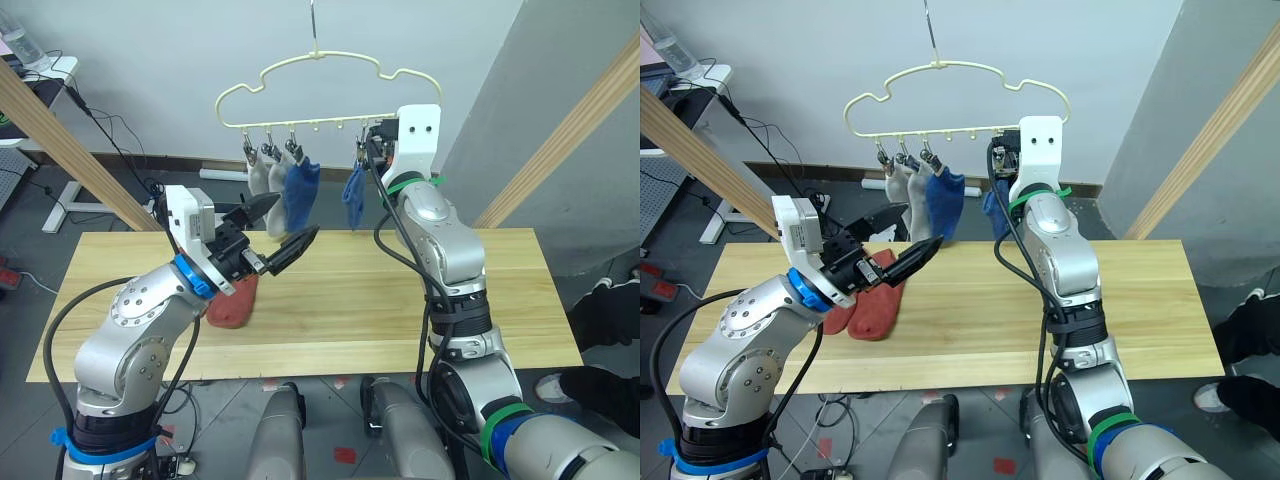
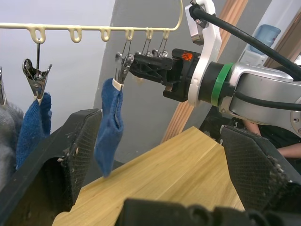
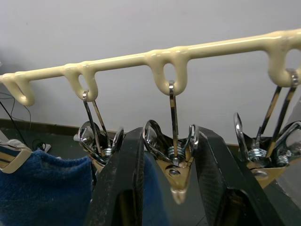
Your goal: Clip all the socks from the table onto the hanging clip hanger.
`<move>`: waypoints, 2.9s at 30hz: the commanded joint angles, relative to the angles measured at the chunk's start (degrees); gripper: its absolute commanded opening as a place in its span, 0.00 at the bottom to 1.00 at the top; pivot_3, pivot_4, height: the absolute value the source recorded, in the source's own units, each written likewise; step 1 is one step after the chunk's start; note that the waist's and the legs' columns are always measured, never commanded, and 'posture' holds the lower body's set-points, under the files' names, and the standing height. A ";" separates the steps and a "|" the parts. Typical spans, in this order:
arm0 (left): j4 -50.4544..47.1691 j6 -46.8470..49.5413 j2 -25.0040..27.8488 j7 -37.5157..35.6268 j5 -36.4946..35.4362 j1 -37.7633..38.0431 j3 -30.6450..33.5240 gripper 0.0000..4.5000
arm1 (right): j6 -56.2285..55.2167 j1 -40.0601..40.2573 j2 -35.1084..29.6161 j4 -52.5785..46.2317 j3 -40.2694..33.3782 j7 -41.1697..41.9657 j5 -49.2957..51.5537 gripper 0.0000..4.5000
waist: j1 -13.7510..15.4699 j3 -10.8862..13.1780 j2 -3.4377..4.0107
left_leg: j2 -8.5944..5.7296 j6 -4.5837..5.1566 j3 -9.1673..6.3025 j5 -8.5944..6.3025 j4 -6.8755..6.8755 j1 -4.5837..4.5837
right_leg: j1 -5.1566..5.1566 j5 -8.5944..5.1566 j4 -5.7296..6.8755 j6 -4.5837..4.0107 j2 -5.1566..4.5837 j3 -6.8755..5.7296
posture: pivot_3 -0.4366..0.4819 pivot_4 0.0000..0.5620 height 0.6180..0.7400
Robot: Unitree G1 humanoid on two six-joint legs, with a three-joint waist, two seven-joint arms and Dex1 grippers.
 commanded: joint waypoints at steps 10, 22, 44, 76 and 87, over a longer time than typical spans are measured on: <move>-2.41 -1.22 -0.18 -0.13 -0.03 -0.20 -0.09 1.00 | 0.98 -0.76 0.25 -3.73 -2.30 4.70 6.24 0.35 | -0.03 0.00 0.00 | 0.00 0.00 0.00 0.00 0.00 0.00 | 0.00 0.00 0.00 0.00 0.00 0.00 | 0.50 0.54 1.00; -2.74 -1.06 -0.23 0.11 -0.01 0.01 -0.18 1.00 | 0.12 -1.12 0.33 -3.04 -2.27 7.69 8.68 0.35 | -0.01 0.00 0.00 | 0.00 0.00 0.00 0.00 0.00 0.00 | 0.00 0.00 0.00 0.00 0.00 0.00 | 0.51 0.55 1.00; -2.80 -0.92 -0.40 0.25 -0.16 0.20 -0.40 1.00 | 0.46 -0.97 0.18 -3.16 -2.11 8.25 10.29 0.04 | -0.01 0.00 0.00 | 0.00 0.00 0.00 0.00 0.00 0.00 | 0.00 0.00 0.00 0.00 0.00 0.00 | 0.51 0.55 1.00; 12.83 -5.86 4.37 1.19 17.34 7.98 -3.79 1.00 | 44.59 -9.81 -12.03 0.92 -26.56 19.81 49.38 0.01 | -0.15 0.00 0.00 | 0.02 0.02 0.03 -0.01 -0.04 -0.01 | -0.02 0.00 -0.05 0.00 0.06 0.03 | 0.48 0.54 1.00; 36.66 -14.83 2.20 5.68 32.94 -0.75 -9.36 1.00 | 46.01 -10.07 -12.05 0.73 -24.71 18.49 50.68 0.01 | -0.15 0.01 0.02 | 0.01 0.03 0.08 -0.02 -0.16 -0.06 | -0.07 -0.01 -0.14 0.01 0.01 0.03 | 0.48 0.56 1.00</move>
